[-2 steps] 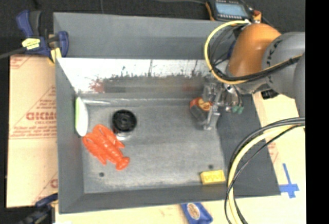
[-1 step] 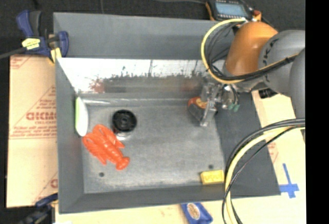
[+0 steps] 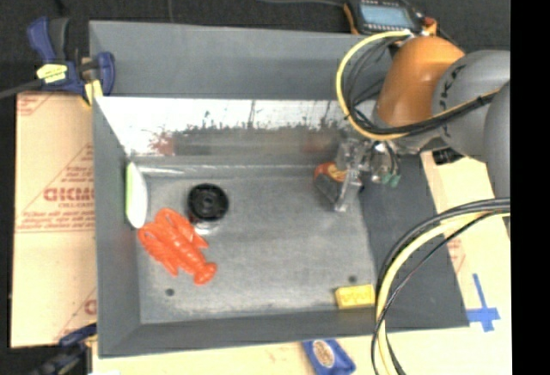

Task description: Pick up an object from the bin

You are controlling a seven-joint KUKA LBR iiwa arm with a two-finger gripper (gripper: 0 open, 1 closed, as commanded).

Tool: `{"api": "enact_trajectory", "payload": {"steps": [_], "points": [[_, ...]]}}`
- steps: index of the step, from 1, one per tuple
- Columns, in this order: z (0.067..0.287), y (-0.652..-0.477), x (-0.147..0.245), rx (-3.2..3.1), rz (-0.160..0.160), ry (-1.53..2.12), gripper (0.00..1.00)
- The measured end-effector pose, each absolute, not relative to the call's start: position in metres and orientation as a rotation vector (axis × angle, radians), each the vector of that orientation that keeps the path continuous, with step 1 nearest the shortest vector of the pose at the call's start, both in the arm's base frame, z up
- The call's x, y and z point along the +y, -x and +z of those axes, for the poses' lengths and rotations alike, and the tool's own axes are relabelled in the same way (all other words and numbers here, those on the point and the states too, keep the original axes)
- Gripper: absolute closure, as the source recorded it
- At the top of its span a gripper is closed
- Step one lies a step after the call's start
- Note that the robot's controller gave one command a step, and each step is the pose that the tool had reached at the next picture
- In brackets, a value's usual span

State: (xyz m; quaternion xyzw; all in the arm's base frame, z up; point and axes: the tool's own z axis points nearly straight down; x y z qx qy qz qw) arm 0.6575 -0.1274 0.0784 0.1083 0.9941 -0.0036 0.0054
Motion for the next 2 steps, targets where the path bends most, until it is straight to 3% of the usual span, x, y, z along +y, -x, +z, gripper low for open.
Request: {"api": "enact_trajectory", "payload": {"steps": [2], "points": [[0.0975, -0.6575, -0.1294, 3.121, -0.005, -0.34, 1.0]]}}
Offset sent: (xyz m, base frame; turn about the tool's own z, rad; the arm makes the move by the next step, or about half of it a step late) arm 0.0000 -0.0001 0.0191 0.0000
